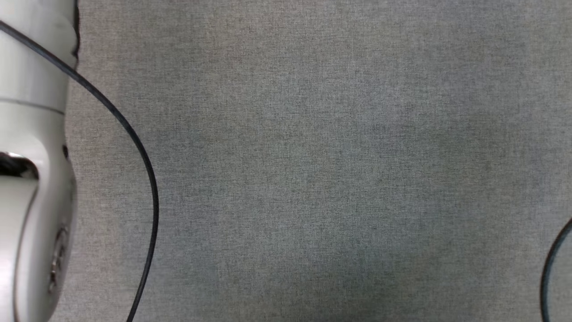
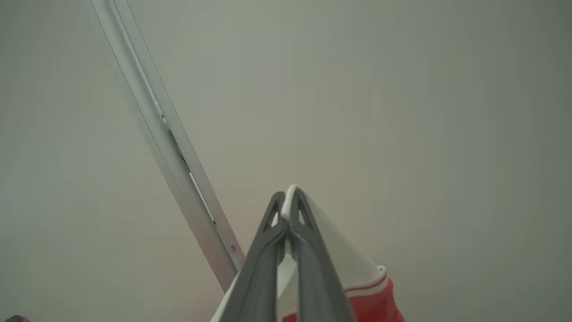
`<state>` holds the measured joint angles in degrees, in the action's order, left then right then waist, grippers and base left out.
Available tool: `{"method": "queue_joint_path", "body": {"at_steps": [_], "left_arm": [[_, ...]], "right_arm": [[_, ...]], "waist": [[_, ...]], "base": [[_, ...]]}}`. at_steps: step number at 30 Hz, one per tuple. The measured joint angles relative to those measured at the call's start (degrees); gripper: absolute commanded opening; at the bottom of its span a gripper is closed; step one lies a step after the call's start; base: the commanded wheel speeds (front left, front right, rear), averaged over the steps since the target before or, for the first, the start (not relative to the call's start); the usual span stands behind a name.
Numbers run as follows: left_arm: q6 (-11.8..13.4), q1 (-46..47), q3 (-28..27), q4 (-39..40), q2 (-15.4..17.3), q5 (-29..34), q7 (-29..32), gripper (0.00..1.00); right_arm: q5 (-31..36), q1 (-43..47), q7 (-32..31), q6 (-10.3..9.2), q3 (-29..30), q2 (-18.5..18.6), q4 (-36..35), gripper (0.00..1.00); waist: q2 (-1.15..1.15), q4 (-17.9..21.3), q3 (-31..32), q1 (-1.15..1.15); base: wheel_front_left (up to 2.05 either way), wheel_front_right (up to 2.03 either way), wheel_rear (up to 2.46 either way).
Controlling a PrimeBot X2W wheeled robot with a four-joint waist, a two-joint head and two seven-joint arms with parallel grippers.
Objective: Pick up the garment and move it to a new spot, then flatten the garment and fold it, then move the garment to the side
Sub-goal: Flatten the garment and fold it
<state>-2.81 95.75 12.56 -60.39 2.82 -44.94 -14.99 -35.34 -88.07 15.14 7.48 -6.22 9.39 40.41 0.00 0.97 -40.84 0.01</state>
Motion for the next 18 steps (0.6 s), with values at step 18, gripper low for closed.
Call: {"method": "queue_joint_path", "body": {"at_steps": [18], "left_arm": [[-0.73, -16.62, 0.63, -7.22, -0.08, 0.31, 0.01, 0.0]], "right_arm": [[-8.0, 18.23, 0.0, -0.01, -3.66, 1.83, 8.27, 0.0]], "waist": [[0.0, -0.05, 7.23, 0.0]], "base": [[0.0, 0.0, 0.0]]}}
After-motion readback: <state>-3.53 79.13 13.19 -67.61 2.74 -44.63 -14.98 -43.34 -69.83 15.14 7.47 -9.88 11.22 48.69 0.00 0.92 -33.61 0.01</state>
